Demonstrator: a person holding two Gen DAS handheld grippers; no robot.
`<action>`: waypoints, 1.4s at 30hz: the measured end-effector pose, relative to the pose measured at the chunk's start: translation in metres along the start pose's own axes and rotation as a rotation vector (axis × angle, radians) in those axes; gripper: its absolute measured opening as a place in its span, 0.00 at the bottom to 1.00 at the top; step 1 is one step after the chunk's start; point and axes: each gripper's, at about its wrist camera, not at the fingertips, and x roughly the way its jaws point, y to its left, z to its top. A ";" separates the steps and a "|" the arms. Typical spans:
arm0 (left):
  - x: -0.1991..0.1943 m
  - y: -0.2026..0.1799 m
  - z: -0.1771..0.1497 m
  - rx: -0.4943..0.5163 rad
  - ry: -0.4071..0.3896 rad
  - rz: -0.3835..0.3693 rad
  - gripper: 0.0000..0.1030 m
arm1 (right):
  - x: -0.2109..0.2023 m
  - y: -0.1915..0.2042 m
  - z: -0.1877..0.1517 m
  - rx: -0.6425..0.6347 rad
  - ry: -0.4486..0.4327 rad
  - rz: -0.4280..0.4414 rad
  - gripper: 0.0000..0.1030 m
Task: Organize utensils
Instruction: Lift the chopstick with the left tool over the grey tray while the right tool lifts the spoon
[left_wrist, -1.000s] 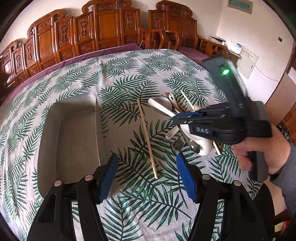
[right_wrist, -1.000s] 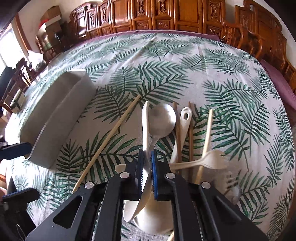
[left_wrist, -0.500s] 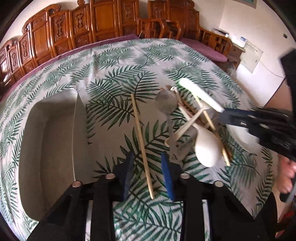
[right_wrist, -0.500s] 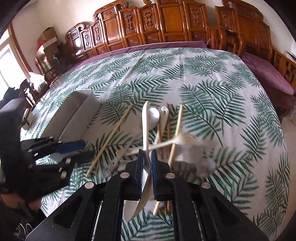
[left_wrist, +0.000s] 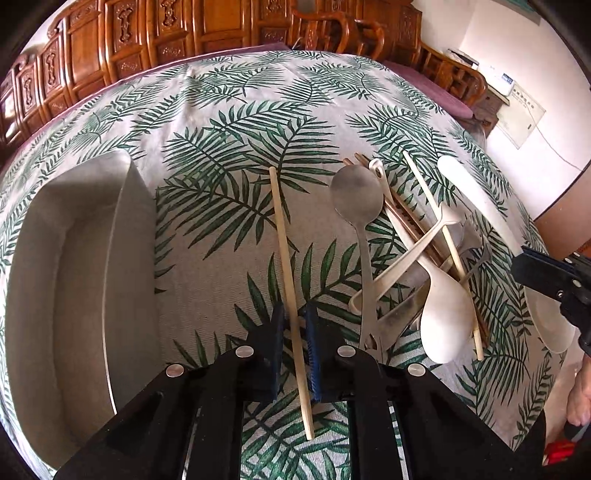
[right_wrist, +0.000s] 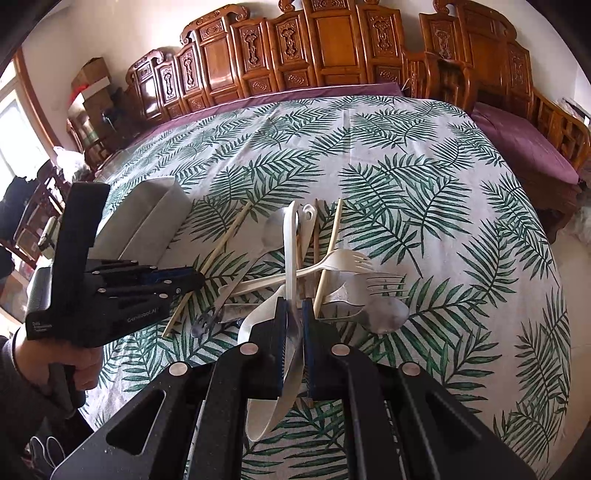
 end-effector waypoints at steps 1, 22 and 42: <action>0.001 -0.002 0.001 0.008 -0.003 0.008 0.11 | -0.001 -0.001 0.000 0.001 -0.002 -0.001 0.09; -0.092 0.025 0.001 0.040 -0.162 -0.003 0.04 | -0.006 0.045 0.009 -0.031 -0.027 0.029 0.09; -0.101 0.118 -0.015 -0.055 -0.180 0.030 0.04 | 0.006 0.137 0.043 -0.082 -0.031 0.047 0.09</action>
